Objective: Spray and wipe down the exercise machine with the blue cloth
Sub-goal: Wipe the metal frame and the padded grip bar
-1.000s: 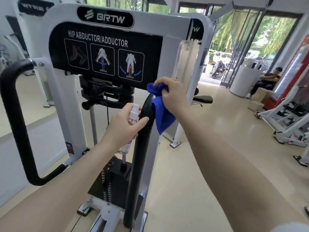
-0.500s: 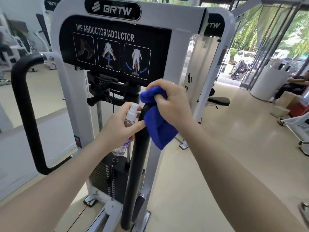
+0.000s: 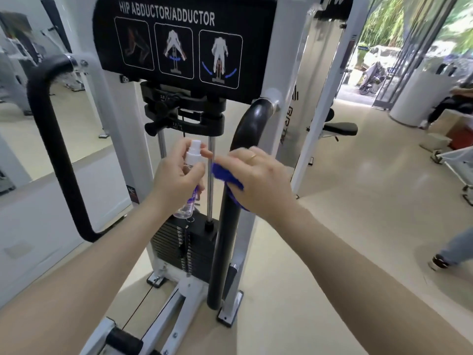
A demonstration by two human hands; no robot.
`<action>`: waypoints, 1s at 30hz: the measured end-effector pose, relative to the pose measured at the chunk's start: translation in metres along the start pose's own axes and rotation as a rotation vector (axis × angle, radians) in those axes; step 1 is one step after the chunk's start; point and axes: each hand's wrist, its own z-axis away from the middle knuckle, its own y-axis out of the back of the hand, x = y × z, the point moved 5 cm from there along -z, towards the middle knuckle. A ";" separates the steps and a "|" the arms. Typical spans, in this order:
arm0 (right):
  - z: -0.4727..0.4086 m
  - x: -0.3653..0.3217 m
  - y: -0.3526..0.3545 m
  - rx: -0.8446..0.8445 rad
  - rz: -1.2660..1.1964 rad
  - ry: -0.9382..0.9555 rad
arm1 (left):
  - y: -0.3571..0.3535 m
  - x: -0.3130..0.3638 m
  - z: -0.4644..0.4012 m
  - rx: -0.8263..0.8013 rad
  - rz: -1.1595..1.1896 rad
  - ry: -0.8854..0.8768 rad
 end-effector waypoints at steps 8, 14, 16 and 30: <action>-0.007 -0.017 0.000 0.074 0.403 0.055 | 0.004 -0.037 0.054 -0.086 -0.022 0.116; 0.090 -0.060 -0.065 -0.125 0.408 -0.013 | 0.010 -0.066 0.079 -0.127 0.012 0.189; 0.130 -0.077 -0.086 -0.323 0.371 -0.012 | 0.013 -0.077 0.096 -0.170 -0.007 0.207; 0.165 -0.102 -0.113 -0.502 0.330 0.128 | 0.009 -0.118 0.126 -0.122 -0.034 0.336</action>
